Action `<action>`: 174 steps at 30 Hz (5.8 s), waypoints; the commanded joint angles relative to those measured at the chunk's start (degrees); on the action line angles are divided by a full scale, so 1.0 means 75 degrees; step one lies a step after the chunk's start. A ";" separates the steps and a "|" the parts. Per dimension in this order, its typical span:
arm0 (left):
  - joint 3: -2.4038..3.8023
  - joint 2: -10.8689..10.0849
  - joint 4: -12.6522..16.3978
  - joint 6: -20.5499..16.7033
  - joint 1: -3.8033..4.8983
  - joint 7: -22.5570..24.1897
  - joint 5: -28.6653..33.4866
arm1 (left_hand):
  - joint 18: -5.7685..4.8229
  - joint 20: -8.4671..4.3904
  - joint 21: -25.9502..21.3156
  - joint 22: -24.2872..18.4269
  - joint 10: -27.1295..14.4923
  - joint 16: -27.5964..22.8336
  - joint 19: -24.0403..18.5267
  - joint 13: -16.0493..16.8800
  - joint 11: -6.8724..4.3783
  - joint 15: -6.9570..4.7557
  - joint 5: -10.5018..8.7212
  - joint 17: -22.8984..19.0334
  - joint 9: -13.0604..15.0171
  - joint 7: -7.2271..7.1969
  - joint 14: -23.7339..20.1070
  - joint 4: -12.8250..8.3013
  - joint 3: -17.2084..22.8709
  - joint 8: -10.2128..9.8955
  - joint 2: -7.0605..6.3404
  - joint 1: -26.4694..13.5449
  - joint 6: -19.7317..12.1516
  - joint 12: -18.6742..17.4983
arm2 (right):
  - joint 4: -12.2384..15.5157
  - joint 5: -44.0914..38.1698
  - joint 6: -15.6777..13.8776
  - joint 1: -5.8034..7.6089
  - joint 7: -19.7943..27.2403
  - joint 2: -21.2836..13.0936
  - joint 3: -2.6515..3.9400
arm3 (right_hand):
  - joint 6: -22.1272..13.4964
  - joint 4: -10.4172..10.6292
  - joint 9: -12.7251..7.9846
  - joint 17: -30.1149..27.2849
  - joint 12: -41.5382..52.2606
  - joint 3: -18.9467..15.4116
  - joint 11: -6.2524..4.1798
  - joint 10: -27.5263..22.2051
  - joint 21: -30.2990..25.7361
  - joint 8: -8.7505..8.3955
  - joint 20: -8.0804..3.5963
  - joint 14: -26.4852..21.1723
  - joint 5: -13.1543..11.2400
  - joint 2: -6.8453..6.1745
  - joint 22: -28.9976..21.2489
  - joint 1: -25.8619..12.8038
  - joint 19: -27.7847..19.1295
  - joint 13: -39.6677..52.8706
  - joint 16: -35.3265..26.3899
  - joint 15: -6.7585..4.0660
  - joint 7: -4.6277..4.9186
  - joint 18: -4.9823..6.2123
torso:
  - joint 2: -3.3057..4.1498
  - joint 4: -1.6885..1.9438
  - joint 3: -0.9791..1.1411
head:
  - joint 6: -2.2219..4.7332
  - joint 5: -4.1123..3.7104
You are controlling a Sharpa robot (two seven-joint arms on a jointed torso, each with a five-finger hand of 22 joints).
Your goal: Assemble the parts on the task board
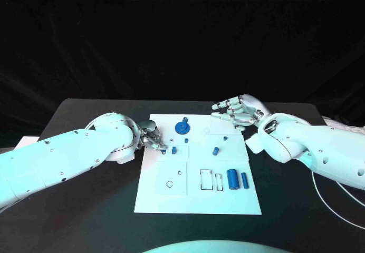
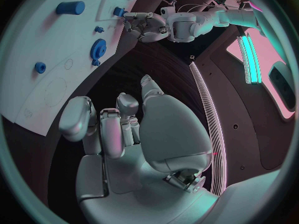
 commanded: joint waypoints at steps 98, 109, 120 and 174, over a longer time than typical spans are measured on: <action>0.0002 0.0442 -0.0343 0.0858 0.0007 -0.0855 0.0042 | -0.0104 -0.0163 0.0336 0.0574 0.0456 0.0023 0.0303 0.0226 -0.0209 -0.0158 0.0001 0.2009 0.0236 -0.0328 0.0790 0.0251 -0.0443 0.0304 -0.0490 -0.1740 0.0753 0.0318 | -0.0013 -0.0030 0.0195 -0.0009 0.0020 0.0020 -0.0002 | 0.0028 0.0001 0.0007 0.0281 -0.0066 -0.0075 -0.0016 -0.0070 -0.0059 0.0016 0.0004 0.0415 0.0057 0.0124 -0.0032 0.0006 -0.0040 -0.0035 -0.0042 -0.0020 0.0013 0.0113 | -0.0007 0.0011 -0.0002 | -0.0118 -0.0064; 0.0006 0.0431 -0.0313 0.0848 0.0027 -0.0881 0.0031 | -0.0110 -0.0171 0.0356 0.0604 0.0488 0.0023 0.0319 0.0257 -0.0224 -0.0167 0.0006 0.2009 0.0244 -0.0344 0.0790 0.0312 -0.0592 0.0312 -0.0490 -0.1736 0.0798 0.0345 | 0.0000 -0.0030 0.0198 -0.0009 0.0019 0.0009 -0.0002 | 0.0028 0.0001 0.0007 0.0281 -0.0066 -0.0075 -0.0016 -0.0070 -0.0059 0.0016 0.0004 0.0415 0.0057 0.0124 -0.0032 0.0006 -0.0040 -0.0035 -0.0042 -0.0020 0.0013 0.0113 | -0.0004 0.0003 0.0001 | -0.0127 -0.0050; 0.0010 0.0535 -0.0432 0.0753 0.0039 -0.0877 0.0031 | -0.0114 -0.0181 0.0359 0.0631 0.0518 0.0023 0.0329 0.0267 -0.0225 -0.0172 0.0003 0.2009 0.0257 -0.0344 0.0790 0.0619 -0.1269 0.0294 -0.0420 -0.1822 0.0852 0.0353 | 0.0014 -0.0030 0.0199 -0.0009 0.0016 0.0002 -0.0002 | 0.0030 -0.0008 0.0008 0.0266 -0.0090 -0.0087 -0.0017 -0.0085 -0.0076 0.0017 0.0003 0.0412 0.0076 0.0137 -0.0056 0.0017 -0.0046 -0.0059 -0.0055 -0.0021 0.0012 0.0116 | -0.0004 0.0002 0.0001 | -0.0126 -0.0051; -0.0090 0.0670 -0.0930 -0.2382 -0.0046 0.4367 -0.0136 | 0.0921 0.0670 -0.5845 -0.4916 -0.2900 -0.6085 -0.2812 -0.5324 0.1019 0.0782 0.0029 -0.4917 -0.2898 0.0870 -0.2300 -0.0603 -0.1586 -0.2361 -0.0354 0.2008 -0.0382 -0.5104 | -0.0042 -0.0030 0.0241 -0.0024 0.0027 0.0030 -0.0007 | 0.0031 -0.0008 0.0008 0.0257 -0.0102 -0.0103 -0.0018 -0.0092 -0.0090 0.0018 0.0002 0.0411 0.0082 0.0147 -0.0079 0.0013 -0.0052 -0.0074 -0.0064 -0.0022 0.0011 0.0120 | 0.0001 -0.0016 -0.0021 | 0.0018 -0.0215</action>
